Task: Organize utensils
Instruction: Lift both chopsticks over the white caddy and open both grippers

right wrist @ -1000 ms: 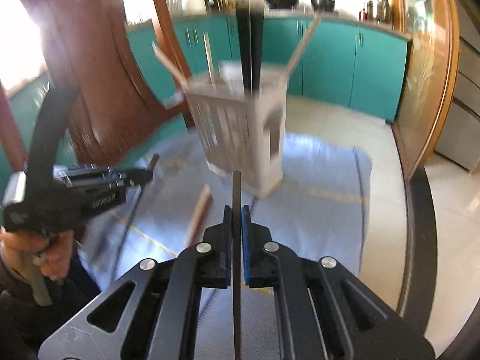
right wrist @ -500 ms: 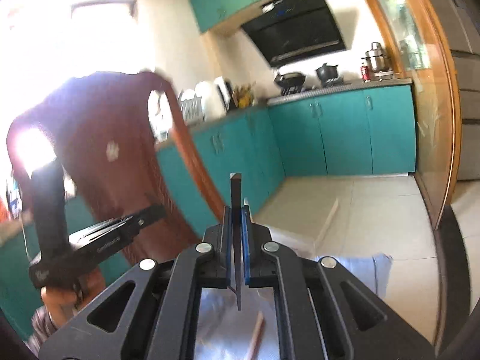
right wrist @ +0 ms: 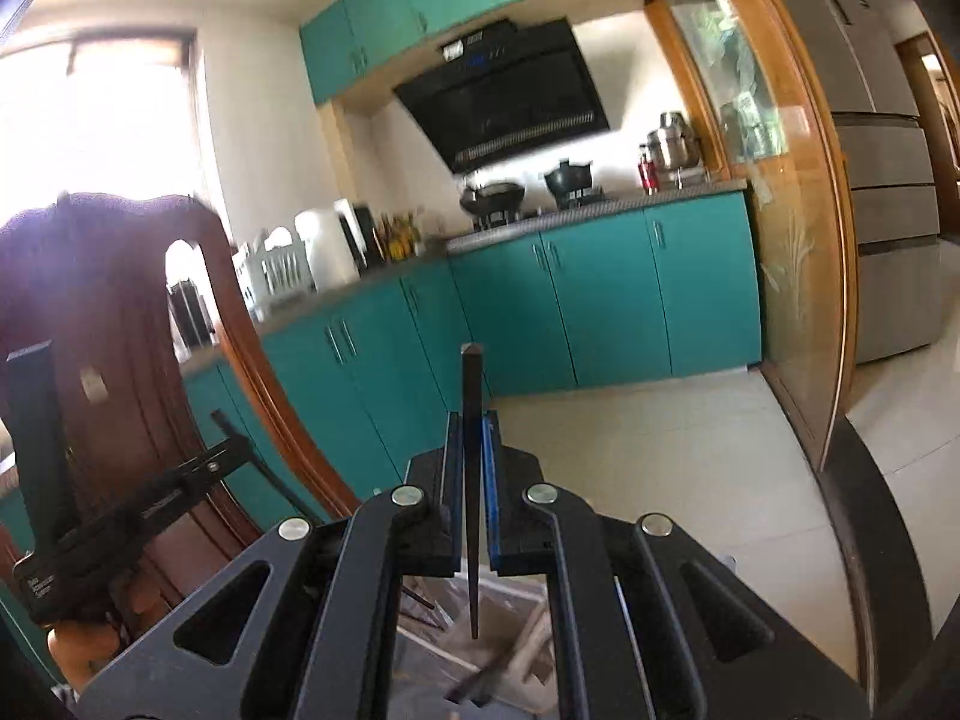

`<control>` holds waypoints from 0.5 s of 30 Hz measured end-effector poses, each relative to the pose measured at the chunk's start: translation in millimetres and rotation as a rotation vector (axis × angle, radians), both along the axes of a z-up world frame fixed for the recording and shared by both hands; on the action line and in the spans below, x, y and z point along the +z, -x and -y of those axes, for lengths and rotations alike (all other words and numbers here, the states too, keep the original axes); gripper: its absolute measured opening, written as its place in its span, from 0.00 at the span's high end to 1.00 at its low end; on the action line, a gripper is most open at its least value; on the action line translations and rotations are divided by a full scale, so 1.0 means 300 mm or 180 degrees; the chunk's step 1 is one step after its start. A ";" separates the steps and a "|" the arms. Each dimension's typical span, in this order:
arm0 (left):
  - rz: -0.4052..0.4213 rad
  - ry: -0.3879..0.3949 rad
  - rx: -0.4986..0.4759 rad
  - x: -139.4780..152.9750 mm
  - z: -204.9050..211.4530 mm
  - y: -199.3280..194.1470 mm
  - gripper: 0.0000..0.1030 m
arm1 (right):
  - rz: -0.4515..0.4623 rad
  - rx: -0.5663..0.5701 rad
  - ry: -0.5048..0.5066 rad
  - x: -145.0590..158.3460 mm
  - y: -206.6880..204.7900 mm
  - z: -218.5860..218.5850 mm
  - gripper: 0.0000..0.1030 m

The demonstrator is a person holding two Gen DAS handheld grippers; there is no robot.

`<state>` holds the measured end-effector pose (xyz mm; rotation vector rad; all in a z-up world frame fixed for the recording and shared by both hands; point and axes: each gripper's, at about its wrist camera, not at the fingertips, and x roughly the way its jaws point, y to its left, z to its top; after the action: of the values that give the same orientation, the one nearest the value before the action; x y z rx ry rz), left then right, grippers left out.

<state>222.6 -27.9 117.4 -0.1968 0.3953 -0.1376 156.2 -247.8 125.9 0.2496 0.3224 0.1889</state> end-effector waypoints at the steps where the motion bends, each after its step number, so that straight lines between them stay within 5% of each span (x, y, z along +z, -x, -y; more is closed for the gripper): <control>1: -0.0067 -0.0048 0.0001 -0.028 0.013 -0.015 0.93 | -0.0051 -0.0001 0.0042 -0.027 -0.008 -0.007 0.93; 7: -0.0214 -0.0277 -0.0009 -0.129 0.063 -0.029 0.93 | -0.0283 -0.0018 0.0087 -0.096 -0.026 -0.009 0.92; 15: 0.0035 -0.0414 -0.0058 -0.167 0.061 0.090 0.93 | 0.0129 0.0013 0.0083 -0.002 0.139 0.008 0.74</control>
<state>195.7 -46.2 67.2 -0.0644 0.3938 -0.1303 114.3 -250.0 125.2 0.2190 0.2850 0.1934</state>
